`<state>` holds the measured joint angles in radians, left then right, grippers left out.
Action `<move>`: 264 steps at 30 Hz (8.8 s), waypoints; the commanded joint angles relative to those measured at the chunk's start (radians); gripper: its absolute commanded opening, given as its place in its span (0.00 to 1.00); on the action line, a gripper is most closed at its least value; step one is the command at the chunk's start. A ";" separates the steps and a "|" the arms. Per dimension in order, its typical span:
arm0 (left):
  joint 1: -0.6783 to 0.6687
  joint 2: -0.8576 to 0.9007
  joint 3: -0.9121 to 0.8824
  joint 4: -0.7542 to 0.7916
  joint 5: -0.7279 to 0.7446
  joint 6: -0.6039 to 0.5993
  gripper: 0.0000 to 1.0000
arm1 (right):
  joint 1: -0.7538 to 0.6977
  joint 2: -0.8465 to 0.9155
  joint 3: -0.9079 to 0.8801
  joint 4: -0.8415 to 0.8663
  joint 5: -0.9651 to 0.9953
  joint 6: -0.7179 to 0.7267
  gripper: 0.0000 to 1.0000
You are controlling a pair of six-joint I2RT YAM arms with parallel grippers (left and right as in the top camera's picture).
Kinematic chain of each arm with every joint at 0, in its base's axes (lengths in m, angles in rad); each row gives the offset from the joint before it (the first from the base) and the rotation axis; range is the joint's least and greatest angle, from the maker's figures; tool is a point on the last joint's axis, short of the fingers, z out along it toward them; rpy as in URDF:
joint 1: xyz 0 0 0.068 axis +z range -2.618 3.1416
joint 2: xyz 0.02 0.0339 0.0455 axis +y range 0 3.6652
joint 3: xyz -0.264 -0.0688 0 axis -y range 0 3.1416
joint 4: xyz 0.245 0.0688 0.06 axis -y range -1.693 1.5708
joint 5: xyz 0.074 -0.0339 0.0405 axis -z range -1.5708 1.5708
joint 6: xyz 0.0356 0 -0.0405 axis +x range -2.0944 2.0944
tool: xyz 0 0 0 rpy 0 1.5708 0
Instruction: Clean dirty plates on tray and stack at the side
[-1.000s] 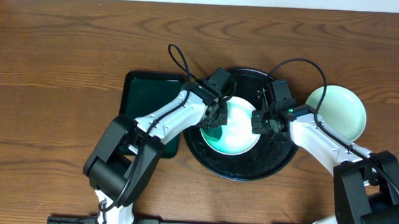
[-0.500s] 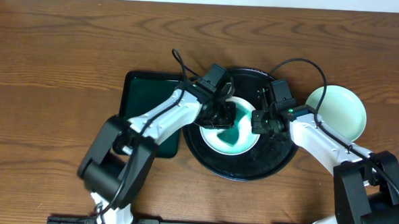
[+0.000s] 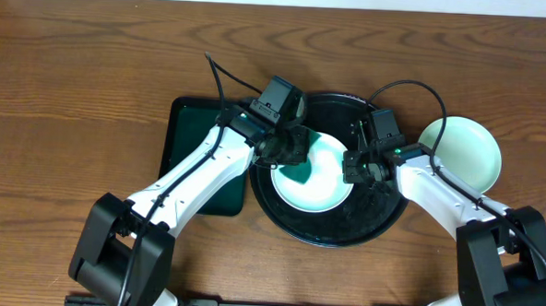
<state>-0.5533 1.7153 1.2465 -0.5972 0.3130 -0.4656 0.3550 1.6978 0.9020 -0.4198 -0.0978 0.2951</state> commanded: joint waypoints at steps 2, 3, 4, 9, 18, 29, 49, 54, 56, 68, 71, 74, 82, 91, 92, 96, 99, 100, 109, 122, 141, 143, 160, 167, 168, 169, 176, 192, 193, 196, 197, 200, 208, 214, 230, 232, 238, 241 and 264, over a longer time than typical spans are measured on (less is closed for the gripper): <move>0.002 0.005 -0.013 -0.003 -0.098 0.020 0.07 | 0.013 0.006 -0.003 0.008 -0.027 -0.015 0.01; 0.002 0.005 -0.017 0.000 -0.098 0.019 0.07 | 0.013 0.006 -0.003 0.008 -0.027 -0.015 0.01; 0.002 0.006 -0.022 0.001 -0.098 0.019 0.08 | 0.013 0.006 -0.003 0.008 -0.027 -0.015 0.01; 0.002 0.006 -0.052 0.024 -0.098 0.019 0.07 | 0.013 0.006 -0.003 0.008 -0.031 -0.015 0.01; 0.002 0.008 -0.054 0.027 -0.098 0.019 0.07 | 0.013 0.006 -0.003 0.013 -0.094 -0.011 0.02; 0.002 0.008 -0.054 0.026 -0.098 0.019 0.07 | 0.013 0.006 -0.003 0.038 -0.060 -0.012 0.16; -0.005 0.182 -0.054 0.000 -0.179 -0.110 0.08 | 0.013 0.006 -0.003 0.034 -0.061 -0.012 0.01; -0.025 0.237 -0.054 0.000 -0.130 -0.111 0.08 | 0.013 0.006 -0.003 0.035 -0.061 -0.012 0.01; -0.036 0.242 -0.054 0.000 -0.087 -0.106 0.07 | 0.013 0.006 -0.003 0.035 -0.061 -0.012 0.01; -0.052 0.163 -0.032 0.042 0.132 -0.039 0.07 | 0.013 0.006 -0.003 0.034 -0.061 -0.012 0.01; -0.052 0.093 -0.022 0.045 0.119 -0.026 0.07 | 0.013 0.006 -0.003 0.034 -0.061 -0.012 0.01; -0.052 0.016 -0.022 0.045 0.058 -0.026 0.08 | 0.013 0.006 -0.003 0.034 -0.061 -0.012 0.01; -0.052 -0.100 -0.023 0.003 -0.186 -0.026 0.08 | 0.013 0.006 -0.003 0.035 -0.065 -0.011 0.01; -0.053 -0.023 -0.056 0.000 -0.224 -0.034 0.07 | 0.013 0.006 -0.003 0.035 -0.065 -0.012 0.01; -0.053 -0.008 -0.056 0.000 -0.224 -0.034 0.07 | 0.013 0.006 -0.003 0.035 -0.065 -0.012 0.01; -0.053 0.056 -0.056 0.001 -0.224 -0.056 0.08 | 0.013 0.006 -0.003 0.035 -0.065 -0.012 0.01; -0.053 0.103 -0.056 0.004 -0.220 -0.057 0.07 | 0.013 0.006 -0.003 0.035 -0.065 -0.012 0.01; -0.055 0.117 -0.056 0.005 -0.220 -0.064 0.08 | 0.013 0.006 -0.003 0.035 -0.065 -0.012 0.01; -0.055 0.234 -0.056 0.045 -0.159 -0.071 0.07 | 0.013 0.006 -0.003 0.035 -0.065 -0.011 0.01; -0.055 0.263 -0.056 0.093 0.091 -0.071 0.07 | 0.013 0.006 -0.003 0.035 -0.065 -0.011 0.01; -0.048 -0.080 -0.038 0.100 0.006 -0.059 0.07 | 0.018 0.006 -0.003 0.035 -0.065 -0.012 0.01; -0.047 -0.108 -0.038 0.082 -0.045 -0.059 0.07 | 0.019 0.006 -0.003 0.035 -0.065 -0.012 0.01; -0.047 -0.068 -0.048 -0.027 -0.273 -0.059 0.08 | 0.019 0.006 -0.003 0.035 -0.065 -0.012 0.01; -0.048 -0.027 -0.049 -0.027 -0.273 -0.060 0.07 | 0.019 0.006 -0.003 0.035 -0.064 -0.012 0.01; -0.048 -0.021 -0.049 -0.027 -0.273 -0.060 0.07 | 0.019 0.006 -0.003 0.035 -0.064 -0.012 0.01; -0.048 -0.014 -0.049 -0.027 -0.273 -0.060 0.07 | 0.019 0.006 -0.003 0.035 -0.064 -0.012 0.01; -0.048 0.058 -0.049 -0.024 -0.273 -0.064 0.08 | 0.019 0.006 -0.003 0.035 -0.064 -0.012 0.01; -0.048 0.254 -0.049 0.048 -0.070 -0.090 0.07 | 0.019 0.006 -0.003 0.035 -0.064 -0.012 0.01; -0.048 0.262 -0.049 0.058 -0.038 -0.090 0.07 | 0.019 0.006 -0.003 0.035 -0.064 -0.012 0.01; -0.048 0.271 -0.049 0.072 0.067 -0.090 0.07 | 0.019 0.006 -0.003 0.035 -0.064 -0.012 0.01; -0.048 0.267 -0.048 0.072 0.100 -0.090 0.07 | 0.019 0.006 -0.003 0.035 -0.064 -0.012 0.01; -0.047 0.245 -0.042 0.072 0.179 -0.090 0.07 | 0.019 0.006 -0.003 0.038 -0.065 -0.012 0.01; -0.035 0.050 -0.022 0.086 0.188 -0.077 0.07 | 0.019 0.006 -0.003 0.036 -0.064 -0.012 0.01; 0.016 -0.158 -0.022 0.029 0.011 -0.056 0.07 | 0.019 0.006 -0.003 0.036 -0.065 -0.012 0.01; 0.309 -0.250 -0.061 -0.315 -0.310 0.076 0.07 | 0.019 0.006 -0.003 0.038 -0.065 -0.012 0.01; 0.335 -0.237 -0.070 -0.319 -0.310 0.078 0.07 | 0.019 0.006 -0.003 0.038 -0.065 -0.012 0.01; 0.356 -0.179 -0.103 -0.288 -0.310 0.152 0.07 | 0.019 0.006 -0.003 0.037 -0.065 -0.012 0.01; 0.356 -0.147 -0.126 -0.271 -0.311 0.161 0.07 | 0.019 0.006 -0.003 0.037 -0.064 -0.012 0.01; 0.357 0.013 -0.150 -0.209 -0.333 0.162 0.29 | 0.019 0.006 -0.003 0.037 -0.064 -0.012 0.24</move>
<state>-0.2001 1.7184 1.1011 -0.8066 0.0029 -0.3092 0.3614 1.6978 0.9016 -0.3836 -0.1577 0.2806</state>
